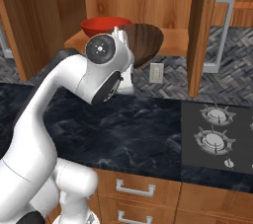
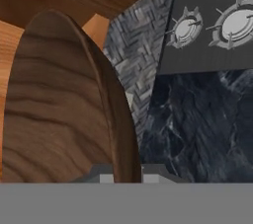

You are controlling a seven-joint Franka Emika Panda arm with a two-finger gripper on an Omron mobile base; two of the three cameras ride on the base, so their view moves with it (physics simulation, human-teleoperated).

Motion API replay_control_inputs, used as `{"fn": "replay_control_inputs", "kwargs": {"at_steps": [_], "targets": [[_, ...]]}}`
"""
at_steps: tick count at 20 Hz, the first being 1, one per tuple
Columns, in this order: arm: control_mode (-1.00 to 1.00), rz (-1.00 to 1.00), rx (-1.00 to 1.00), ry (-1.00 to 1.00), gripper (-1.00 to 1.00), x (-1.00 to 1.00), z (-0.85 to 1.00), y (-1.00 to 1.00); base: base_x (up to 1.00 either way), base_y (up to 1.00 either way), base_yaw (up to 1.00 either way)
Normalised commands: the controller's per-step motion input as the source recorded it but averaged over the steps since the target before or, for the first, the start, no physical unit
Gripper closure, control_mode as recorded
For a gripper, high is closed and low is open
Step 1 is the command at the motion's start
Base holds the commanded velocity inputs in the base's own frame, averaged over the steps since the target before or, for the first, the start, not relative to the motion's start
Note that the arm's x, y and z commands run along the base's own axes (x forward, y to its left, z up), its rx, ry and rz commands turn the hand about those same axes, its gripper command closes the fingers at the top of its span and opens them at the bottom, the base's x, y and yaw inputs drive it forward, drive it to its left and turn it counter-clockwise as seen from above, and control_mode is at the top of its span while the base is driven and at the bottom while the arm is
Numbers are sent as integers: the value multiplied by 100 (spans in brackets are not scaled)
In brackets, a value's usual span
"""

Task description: Open the cabinet. Pick the bowls from the counter and place them in the cabinet. Then close the cabinet.

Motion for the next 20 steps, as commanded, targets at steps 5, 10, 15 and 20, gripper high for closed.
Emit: {"fn": "replay_control_inputs", "kwargs": {"at_steps": [5,10,15,20], "targets": [[-100,0,0,0,100,49,0,0,0,0,0],[-100,0,0,-2,100,44,0,0,0,0,0],[-100,-1,0,0,100,47,0,-5,0,0,0],[-100,-4,0,0,100,45,2,-6,0,0,0]]}}
